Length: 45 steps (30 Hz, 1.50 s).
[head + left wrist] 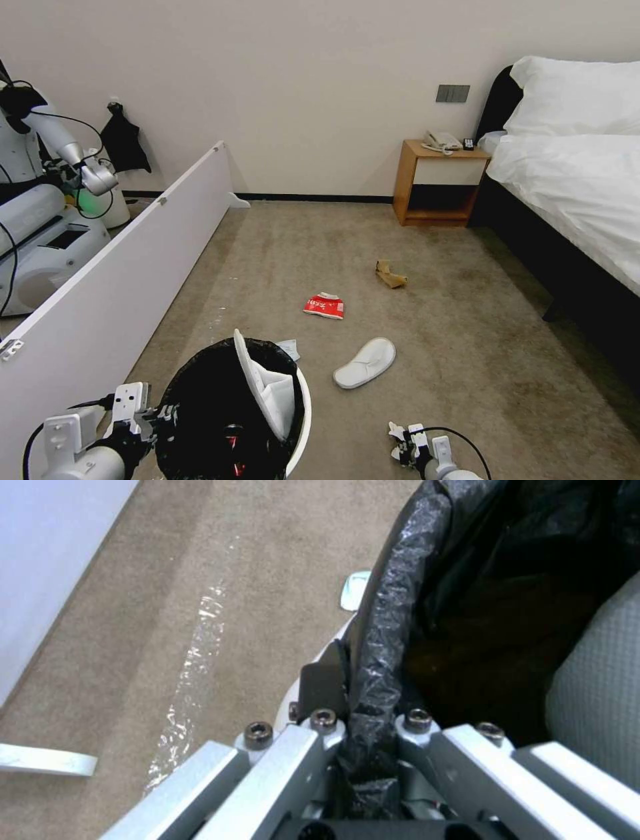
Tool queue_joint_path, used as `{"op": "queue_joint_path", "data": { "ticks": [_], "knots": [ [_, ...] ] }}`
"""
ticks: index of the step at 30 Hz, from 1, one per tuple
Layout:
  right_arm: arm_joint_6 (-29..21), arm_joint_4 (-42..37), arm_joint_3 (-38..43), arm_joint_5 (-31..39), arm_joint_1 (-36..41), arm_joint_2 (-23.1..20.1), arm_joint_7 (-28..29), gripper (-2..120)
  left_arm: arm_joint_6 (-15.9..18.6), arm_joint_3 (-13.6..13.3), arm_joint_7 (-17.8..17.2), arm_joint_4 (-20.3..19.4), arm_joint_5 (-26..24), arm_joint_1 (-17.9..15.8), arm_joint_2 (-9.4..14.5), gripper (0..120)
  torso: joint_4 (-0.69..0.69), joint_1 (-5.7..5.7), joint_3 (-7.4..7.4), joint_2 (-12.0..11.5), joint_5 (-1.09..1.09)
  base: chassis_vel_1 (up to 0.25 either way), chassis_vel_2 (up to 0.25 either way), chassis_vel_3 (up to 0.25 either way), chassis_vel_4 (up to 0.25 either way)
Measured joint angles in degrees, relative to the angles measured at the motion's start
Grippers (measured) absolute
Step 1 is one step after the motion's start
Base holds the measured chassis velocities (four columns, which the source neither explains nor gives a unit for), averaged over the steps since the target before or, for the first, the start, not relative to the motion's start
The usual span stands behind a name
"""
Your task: Pick up the trash bin, then pick up the garbage from the floor and place it into the trash bin.
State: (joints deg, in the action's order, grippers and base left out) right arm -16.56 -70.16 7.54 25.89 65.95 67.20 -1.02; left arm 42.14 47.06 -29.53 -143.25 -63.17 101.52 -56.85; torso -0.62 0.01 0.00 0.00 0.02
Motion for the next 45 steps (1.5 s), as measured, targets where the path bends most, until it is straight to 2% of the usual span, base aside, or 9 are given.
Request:
{"op": "queue_joint_path", "data": {
  "ticks": [7,13,22,28,33,34,37,40,45],
  "knots": [
    [-0.21,-1.35,-0.04,0.25,0.42,-1.12,-0.03,0,0.00,-0.06,-0.10,0.03,-0.27,-0.35,0.07,2,-0.01,0.00,0.01,0.00,0.01,0.000,0.000,0.000,0.000],
    [-0.79,-9.65,2.10,2.38,2.85,-7.55,0.66,0,0.00,-0.11,-0.13,0.14,-0.50,-0.44,0.39,2,0.00,0.00,0.01,0.00,0.00,0.000,0.000,0.000,0.000],
    [-0.84,-16.60,4.74,3.14,6.21,-12.38,0.72,0,0.00,-0.41,-0.17,0.41,-0.61,-0.94,0.66,2,-0.03,0.00,0.00,0.00,-0.01,0.000,0.000,0.000,0.000],
    [2.85,-33.90,14.99,6.42,15.68,-23.03,-1.87,0,0.00,-1.13,-0.67,0.56,-0.80,-0.31,1.68,2,-0.03,0.00,0.00,0.00,-0.03,0.000,0.000,0.000,0.000],
    [3.86,-42.00,19.75,11.15,17.06,-28.33,-3.79,0,0.00,-1.79,-1.17,0.55,-1.13,0.03,2.38,2,-0.03,0.00,0.00,0.00,-0.03,0.000,0.000,0.000,0.000],
    [3.92,-45.68,19.63,15.62,14.40,-29.82,-4.03,0,0.00,-1.82,-1.46,0.55,-1.46,-0.06,2.88,2,-0.02,0.00,0.00,0.00,-0.03,0.000,0.000,0.000,0.000],
    [3.91,-47.91,17.43,19.41,10.01,-30.20,-4.05,0,0.00,-1.79,-1.70,0.55,-1.78,-0.07,3.30,2,0.00,0.00,0.00,0.00,-0.04,0.000,0.000,0.000,0.000],
    [3.97,-48.76,4.78,26.07,-7.06,-28.06,-4.10,0,0.00,-1.83,-1.91,0.38,-1.90,0.04,3.23,2,0.01,0.00,0.01,0.00,0.00,0.000,0.000,0.000,0.000],
    [4.84,-46.85,-3.74,28.64,-16.44,-25.54,-5.04,0,0.00,-1.81,-1.93,0.25,-1.83,0.27,3.10,2,0.00,0.00,0.01,0.00,-0.01,0.000,0.000,0.000,0.000]
  ]
}}
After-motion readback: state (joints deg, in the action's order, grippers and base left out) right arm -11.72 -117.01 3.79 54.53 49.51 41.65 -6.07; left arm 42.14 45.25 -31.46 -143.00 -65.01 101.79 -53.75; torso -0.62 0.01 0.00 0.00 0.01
